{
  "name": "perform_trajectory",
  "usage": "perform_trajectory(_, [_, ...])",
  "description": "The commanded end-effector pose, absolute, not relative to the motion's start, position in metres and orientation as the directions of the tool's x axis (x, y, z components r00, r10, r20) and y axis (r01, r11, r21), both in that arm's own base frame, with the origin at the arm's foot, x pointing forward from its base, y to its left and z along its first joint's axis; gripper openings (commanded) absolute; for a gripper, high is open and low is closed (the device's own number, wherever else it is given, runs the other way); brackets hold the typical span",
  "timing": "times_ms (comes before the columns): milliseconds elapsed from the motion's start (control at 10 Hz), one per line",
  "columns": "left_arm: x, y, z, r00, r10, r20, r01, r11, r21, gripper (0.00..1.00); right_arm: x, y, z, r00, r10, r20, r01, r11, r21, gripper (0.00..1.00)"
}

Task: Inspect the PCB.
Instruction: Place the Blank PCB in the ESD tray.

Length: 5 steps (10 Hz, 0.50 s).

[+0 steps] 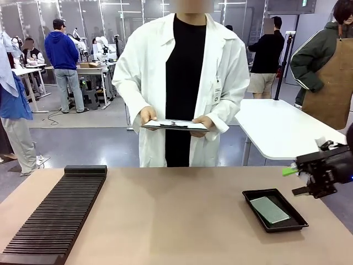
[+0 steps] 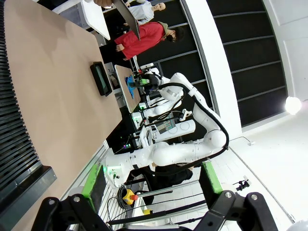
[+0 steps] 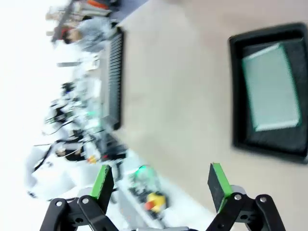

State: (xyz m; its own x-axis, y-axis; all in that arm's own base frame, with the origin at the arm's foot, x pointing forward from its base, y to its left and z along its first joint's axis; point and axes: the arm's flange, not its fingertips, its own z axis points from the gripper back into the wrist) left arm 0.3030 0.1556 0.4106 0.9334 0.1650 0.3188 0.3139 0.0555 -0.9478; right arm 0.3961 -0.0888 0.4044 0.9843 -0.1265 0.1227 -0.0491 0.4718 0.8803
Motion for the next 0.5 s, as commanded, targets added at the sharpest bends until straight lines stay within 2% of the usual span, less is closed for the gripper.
perform_trajectory(0, [0.302,0.156,0.412,0.933,0.16,0.321,0.316,0.058,-0.947,1.0,0.378,-0.139,0.429,0.993,-0.109,-0.053,0.081,0.279,0.957,1.0])
perform_trajectory(200, [0.302,0.156,0.412,0.933,0.16,0.321,0.316,0.058,-0.947,1.0,0.35,-0.179,0.436,0.992,-0.103,-0.072,0.088,0.163,0.983,1.0])
perform_trajectory(400, [0.302,0.156,0.412,0.933,0.16,0.321,0.316,0.058,-0.947,1.0,0.316,-0.2,0.435,0.994,-0.097,-0.055,0.069,0.141,0.988,1.0])
